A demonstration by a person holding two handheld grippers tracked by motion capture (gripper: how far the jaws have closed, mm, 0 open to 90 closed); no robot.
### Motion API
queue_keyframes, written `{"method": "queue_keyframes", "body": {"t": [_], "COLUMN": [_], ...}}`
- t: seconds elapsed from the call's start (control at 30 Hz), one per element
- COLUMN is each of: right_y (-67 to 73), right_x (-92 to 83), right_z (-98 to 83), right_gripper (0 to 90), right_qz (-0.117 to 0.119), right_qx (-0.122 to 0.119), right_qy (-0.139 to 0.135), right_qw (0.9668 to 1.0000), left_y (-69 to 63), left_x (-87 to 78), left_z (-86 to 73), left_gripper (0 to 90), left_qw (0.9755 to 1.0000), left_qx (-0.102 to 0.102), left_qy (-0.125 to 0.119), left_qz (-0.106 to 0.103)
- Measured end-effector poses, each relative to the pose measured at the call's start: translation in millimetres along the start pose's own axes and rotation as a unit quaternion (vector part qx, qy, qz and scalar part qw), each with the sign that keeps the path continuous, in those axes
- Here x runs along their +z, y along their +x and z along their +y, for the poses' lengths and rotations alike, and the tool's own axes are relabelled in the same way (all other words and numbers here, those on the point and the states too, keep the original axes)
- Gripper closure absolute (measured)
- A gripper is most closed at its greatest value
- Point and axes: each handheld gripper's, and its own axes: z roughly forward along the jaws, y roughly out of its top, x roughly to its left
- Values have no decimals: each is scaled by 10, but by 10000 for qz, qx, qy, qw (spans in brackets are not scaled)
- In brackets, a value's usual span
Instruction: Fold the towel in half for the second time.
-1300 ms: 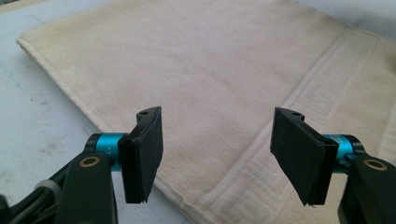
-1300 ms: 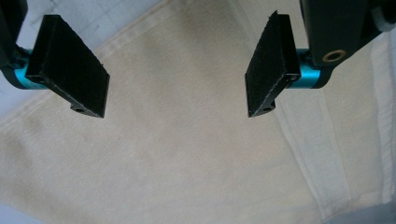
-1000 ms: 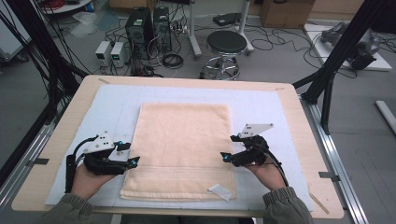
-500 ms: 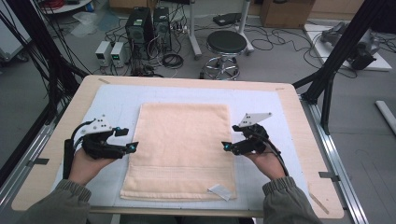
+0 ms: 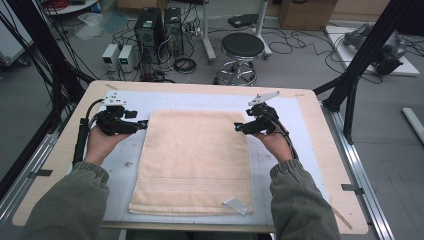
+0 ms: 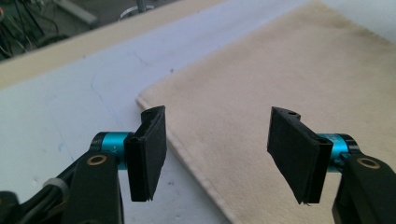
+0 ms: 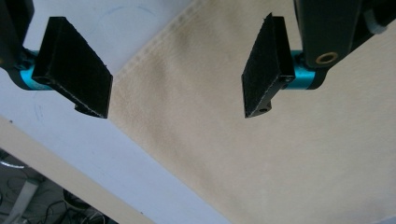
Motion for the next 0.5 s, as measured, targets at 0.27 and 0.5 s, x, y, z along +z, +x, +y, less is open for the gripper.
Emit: {"method": "queue_keyframes", "body": {"t": [0.27, 0.5], "right_y": [-110, -151], "right_x": [307, 440], "right_z": [-209, -371], "right_gripper": [241, 273], "right_qz": [5, -133], "right_qx": [296, 557], "right_qy": [297, 397], "right_qw": [9991, 9976], "left_y": [41, 26], "left_x": [390, 539], "left_z": [-194, -241], "left_gripper": [362, 370], "left_qw": [9990, 9966], "left_qx": [-268, -408], "left_qy": [358, 502], "left_qz": [65, 508]}}
